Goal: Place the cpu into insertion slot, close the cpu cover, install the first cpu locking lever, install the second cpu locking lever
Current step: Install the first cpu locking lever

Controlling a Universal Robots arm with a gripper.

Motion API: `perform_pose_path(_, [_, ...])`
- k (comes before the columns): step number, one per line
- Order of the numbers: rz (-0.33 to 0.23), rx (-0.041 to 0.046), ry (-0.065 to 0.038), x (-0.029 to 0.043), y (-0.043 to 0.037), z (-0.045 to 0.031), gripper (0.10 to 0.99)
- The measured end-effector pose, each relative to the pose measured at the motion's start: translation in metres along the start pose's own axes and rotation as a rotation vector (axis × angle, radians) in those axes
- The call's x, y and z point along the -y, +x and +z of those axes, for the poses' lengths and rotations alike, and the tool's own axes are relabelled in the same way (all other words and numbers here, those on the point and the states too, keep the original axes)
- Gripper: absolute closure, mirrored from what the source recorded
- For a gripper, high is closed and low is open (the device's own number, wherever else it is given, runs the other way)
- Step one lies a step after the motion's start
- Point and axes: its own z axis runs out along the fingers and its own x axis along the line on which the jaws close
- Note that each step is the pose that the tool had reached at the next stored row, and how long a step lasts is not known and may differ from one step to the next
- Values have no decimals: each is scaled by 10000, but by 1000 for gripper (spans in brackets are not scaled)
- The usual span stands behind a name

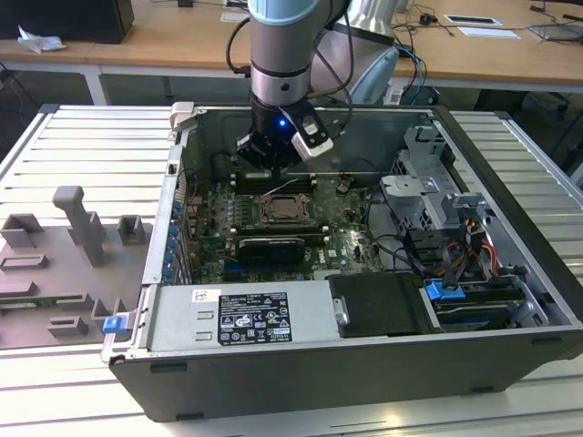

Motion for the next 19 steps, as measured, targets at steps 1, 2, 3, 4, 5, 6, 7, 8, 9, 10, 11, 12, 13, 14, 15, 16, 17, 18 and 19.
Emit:
perform_pose_path(1, [1, 2, 3, 2, -12, 11, 980])
perform_pose_path(2, [1, 1, 3, 3, -21, 16, 980])
perform_pose_path(3, [1, 2, 4, 6, -36, 23, 980])
perform_pose_path(4, [1, 1, 9, 8, -53, 30, 980])
perform_pose_path(5, [0, -1, 22, 9, -67, 35, 980])
perform_pose_path(6, [12, 0, 43, 8, -80, 39, 980])
perform_pose_path(7, [20, -1, 62, 7, -89, 42, 980])
perform_pose_path(8, [27, -4, 110, 0, -103, 45, 980])
perform_pose_path(9, [35, -5, 127, -4, -114, 48, 980])
perform_pose_path(10, [42, -6, 150, -10, -133, 53, 980])
perform_pose_path(11, [47, -7, 158, -18, -147, 60, 980])
perform_pose_path(12, [47, -6, 158, -21, -152, 65, 980])
perform_pose_path(13, [48, -5, 158, -26, -158, 74, 980])
perform_pose_path(14, [47, -6, 158, -33, -174, 92, 980])
perform_pose_path(15, [47, -6, 159, -35, -181, 101, 980])
perform_pose_path(16, [48, -7, 159, -37, -188, 110, 980])
perform_pose_path(17, [47, -6, 158, -37, -199, 122, 980])
perform_pose_path(18, [47, -6, 158, -36, -209, 134, 980])
perform_pose_path(19, [47, -6, 158, -35, -217, 146, 980])
